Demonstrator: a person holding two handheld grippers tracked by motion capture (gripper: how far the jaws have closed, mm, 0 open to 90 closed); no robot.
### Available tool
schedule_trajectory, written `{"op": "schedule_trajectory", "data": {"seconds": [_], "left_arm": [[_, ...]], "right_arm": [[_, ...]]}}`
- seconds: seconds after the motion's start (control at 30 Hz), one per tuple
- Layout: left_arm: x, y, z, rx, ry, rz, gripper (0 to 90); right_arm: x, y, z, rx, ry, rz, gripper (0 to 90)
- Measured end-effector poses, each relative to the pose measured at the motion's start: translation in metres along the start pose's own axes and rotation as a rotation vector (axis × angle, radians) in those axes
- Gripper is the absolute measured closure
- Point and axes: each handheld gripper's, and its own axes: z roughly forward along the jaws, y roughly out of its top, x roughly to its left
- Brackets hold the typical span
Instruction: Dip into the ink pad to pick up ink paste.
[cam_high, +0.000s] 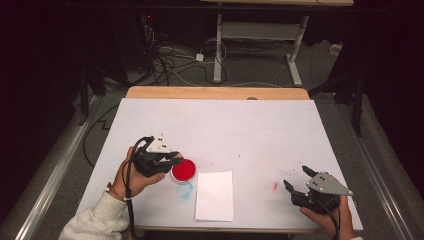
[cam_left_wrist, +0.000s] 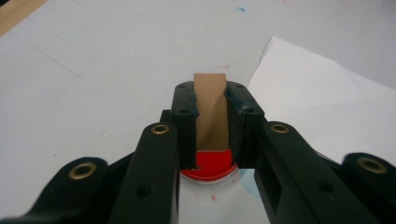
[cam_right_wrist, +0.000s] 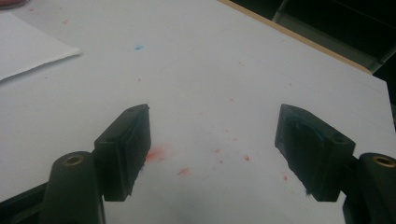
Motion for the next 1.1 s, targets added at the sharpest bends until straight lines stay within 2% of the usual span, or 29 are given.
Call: {"op": "schedule_trajectory", "data": {"seconds": [0.13, 0.33, 0.4, 0.5, 0.57, 0.63, 0.77, 0.93, 1.1], "left_arm": [[0.0, 0.001, 0.003, 0.006, 0.008, 0.01, 73.6], [0.0, -0.002, 0.017, 0.071, -0.009, 0.03, 73.6], [0.001, -0.004, 0.024, 0.099, -0.016, 0.018, 73.5], [0.005, -0.007, 0.034, 0.119, -0.044, -0.017, 73.5], [0.008, -0.009, 0.041, 0.132, -0.047, -0.029, 73.5], [0.009, -0.01, 0.047, 0.152, -0.067, -0.025, 73.5], [0.007, -0.011, 0.056, 0.191, -0.07, -0.001, 73.5], [0.01, -0.015, 0.069, 0.22, -0.065, -0.014, 73.5], [0.013, -0.017, 0.071, 0.205, -0.082, -0.034, 73.6]], "right_arm": [[0.0, -0.002, -0.002, 0.003, 0.0, -0.004, 27.5], [0.0, -0.002, -0.004, -0.005, -0.005, -0.008, 27.4], [0.002, -0.002, -0.004, 0.004, 0.0, -0.015, 28.1], [0.005, -0.002, -0.003, 0.011, 0.002, -0.04, 28.3], [0.006, -0.002, -0.002, 0.013, 0.004, -0.051, 27.9], [0.007, -0.002, -0.001, 0.015, 0.008, -0.054, 27.9], [0.006, -0.002, -0.001, 0.016, 0.01, -0.057, 27.7], [0.007, -0.002, -0.001, 0.018, 0.009, -0.061, 27.6], [0.007, -0.002, -0.001, 0.017, 0.011, -0.059, 27.6]]}}
